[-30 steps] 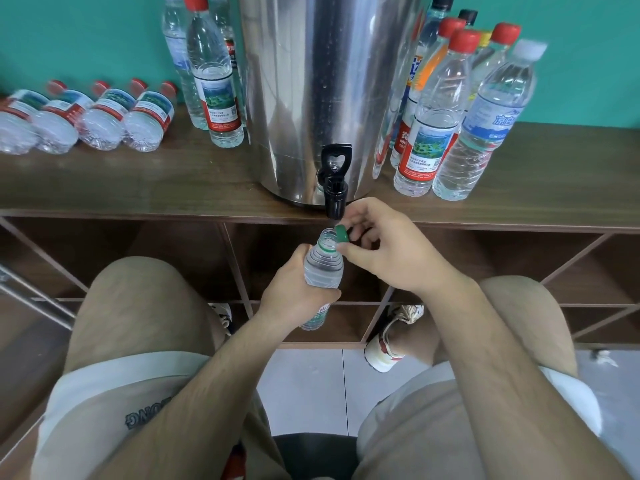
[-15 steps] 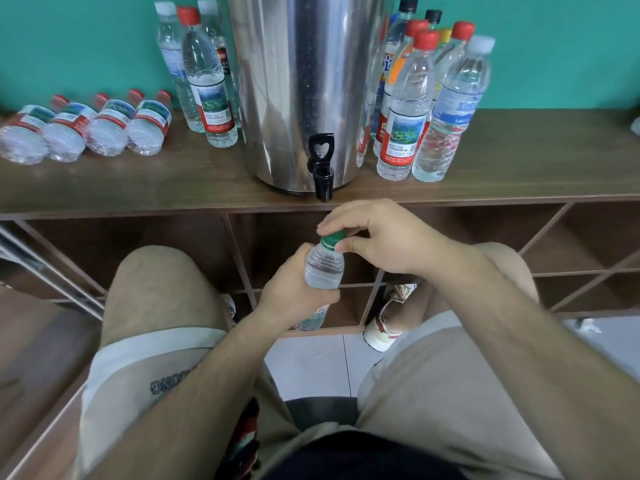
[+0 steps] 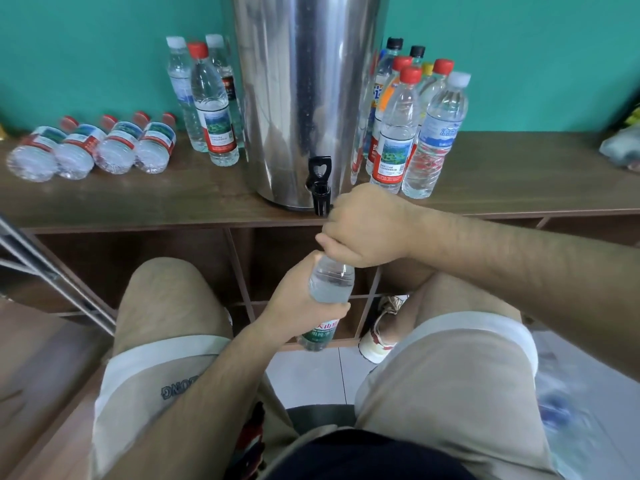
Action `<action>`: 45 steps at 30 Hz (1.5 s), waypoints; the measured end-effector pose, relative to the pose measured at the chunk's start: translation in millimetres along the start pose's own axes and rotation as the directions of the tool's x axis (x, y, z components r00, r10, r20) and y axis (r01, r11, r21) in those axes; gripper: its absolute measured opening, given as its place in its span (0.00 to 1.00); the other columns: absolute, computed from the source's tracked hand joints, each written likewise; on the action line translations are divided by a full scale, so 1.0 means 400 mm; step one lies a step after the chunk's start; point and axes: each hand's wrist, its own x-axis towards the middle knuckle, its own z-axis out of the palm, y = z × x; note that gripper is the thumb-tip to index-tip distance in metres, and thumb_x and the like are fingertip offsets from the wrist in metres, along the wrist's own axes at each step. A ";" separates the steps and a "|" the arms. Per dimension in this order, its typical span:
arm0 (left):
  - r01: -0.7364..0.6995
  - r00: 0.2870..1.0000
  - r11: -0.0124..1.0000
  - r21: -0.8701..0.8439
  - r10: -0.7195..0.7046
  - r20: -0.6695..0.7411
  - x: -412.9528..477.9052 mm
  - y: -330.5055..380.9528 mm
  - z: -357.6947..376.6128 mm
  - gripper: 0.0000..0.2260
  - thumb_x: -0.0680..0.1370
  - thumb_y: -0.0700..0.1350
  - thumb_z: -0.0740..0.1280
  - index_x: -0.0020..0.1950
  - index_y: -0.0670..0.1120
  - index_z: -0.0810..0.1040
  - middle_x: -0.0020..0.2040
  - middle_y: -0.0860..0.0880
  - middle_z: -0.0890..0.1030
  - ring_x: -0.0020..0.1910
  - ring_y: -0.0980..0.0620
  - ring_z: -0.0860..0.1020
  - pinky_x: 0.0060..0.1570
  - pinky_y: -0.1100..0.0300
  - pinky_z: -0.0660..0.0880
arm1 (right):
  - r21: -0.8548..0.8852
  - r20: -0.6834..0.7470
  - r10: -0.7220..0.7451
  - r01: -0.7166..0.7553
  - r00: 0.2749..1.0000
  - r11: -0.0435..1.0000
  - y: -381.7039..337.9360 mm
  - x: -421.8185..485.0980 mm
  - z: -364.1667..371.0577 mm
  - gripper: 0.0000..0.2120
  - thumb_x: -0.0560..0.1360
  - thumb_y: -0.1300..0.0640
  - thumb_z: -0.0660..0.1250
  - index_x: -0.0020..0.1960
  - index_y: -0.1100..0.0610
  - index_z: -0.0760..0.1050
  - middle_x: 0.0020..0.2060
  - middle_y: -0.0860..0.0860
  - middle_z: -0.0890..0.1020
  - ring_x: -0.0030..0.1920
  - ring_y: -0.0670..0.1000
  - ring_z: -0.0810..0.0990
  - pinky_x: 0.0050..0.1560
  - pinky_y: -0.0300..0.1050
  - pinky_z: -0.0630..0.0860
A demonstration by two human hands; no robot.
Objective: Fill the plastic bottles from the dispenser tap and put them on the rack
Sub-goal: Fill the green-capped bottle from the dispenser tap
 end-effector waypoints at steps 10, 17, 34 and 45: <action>-0.090 0.958 0.995 -0.047 0.074 -0.278 0.013 0.096 -0.099 0.25 0.63 0.55 0.77 0.56 0.66 0.73 0.52 0.60 0.82 0.53 0.58 0.82 0.51 0.66 0.79 | 0.093 -0.001 0.304 -0.303 0.953 0.949 0.014 0.125 -0.123 0.27 0.82 0.44 0.52 0.30 0.57 0.69 0.27 0.50 0.70 0.34 0.55 0.72 0.31 0.44 0.55; -0.082 0.851 0.997 0.015 0.078 -0.519 0.058 0.168 -0.301 0.24 0.62 0.52 0.77 0.52 0.67 0.71 0.50 0.63 0.82 0.48 0.61 0.83 0.44 0.65 0.77 | 0.232 -0.062 0.581 -0.554 0.812 0.799 -0.012 0.306 -0.239 0.30 0.83 0.35 0.49 0.35 0.55 0.69 0.32 0.50 0.74 0.35 0.54 0.74 0.32 0.45 0.65; 0.231 0.754 0.969 -0.081 -0.232 -0.614 0.374 0.042 -0.686 0.32 0.73 0.43 0.80 0.69 0.52 0.63 0.63 0.48 0.79 0.60 0.46 0.80 0.52 0.56 0.73 | 0.857 0.243 0.710 -0.489 0.661 0.161 -0.085 0.666 0.115 0.29 0.81 0.59 0.69 0.78 0.54 0.61 0.74 0.57 0.65 0.65 0.58 0.78 0.65 0.50 0.77; 0.329 0.740 0.943 0.045 -0.228 -0.632 0.464 -0.007 -0.733 0.41 0.72 0.49 0.81 0.79 0.52 0.62 0.70 0.46 0.67 0.70 0.42 0.71 0.71 0.45 0.71 | 0.768 0.150 0.856 -0.604 0.494 0.214 -0.032 0.815 0.231 0.33 0.75 0.53 0.73 0.74 0.47 0.60 0.81 0.56 0.52 0.78 0.61 0.60 0.60 0.56 0.80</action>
